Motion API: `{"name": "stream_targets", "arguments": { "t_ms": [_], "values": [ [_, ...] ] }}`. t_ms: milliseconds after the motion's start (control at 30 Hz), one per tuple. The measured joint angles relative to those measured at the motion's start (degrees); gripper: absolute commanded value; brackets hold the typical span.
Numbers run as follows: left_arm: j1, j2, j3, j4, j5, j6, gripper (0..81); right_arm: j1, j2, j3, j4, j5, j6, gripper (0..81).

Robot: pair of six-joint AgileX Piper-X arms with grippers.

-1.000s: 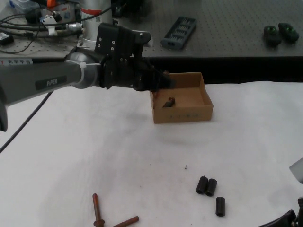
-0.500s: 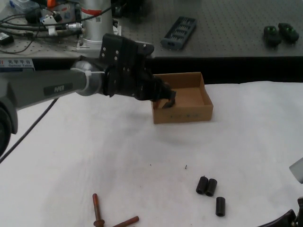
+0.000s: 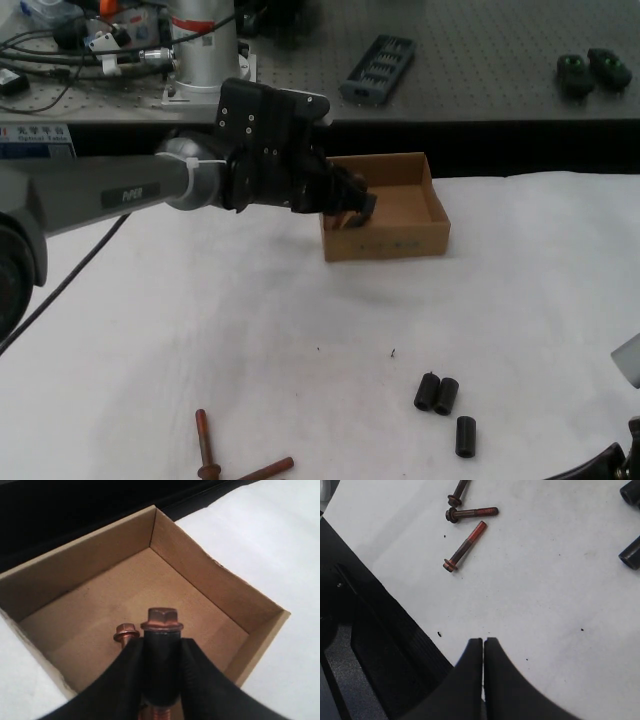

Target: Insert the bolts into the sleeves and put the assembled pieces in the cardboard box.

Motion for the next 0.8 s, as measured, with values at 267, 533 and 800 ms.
{"name": "stream_targets", "arguments": {
  "t_ms": [267,533,800],
  "values": [
    [0.0,0.0,-0.3,1.2,0.3,0.0,27.8,0.0,0.0,0.0,0.0,0.0,0.0,1.1],
    [0.0,0.0,-0.3,2.0,4.0,-2.7,28.8,0.0,0.0,0.0,0.0,0.0,0.0,1.1],
    [0.0,-6.6,-0.3,4.9,9.8,-3.1,28.4,0.0,0.0,0.0,-3.6,0.0,1.4,1.1]
  ]
}}
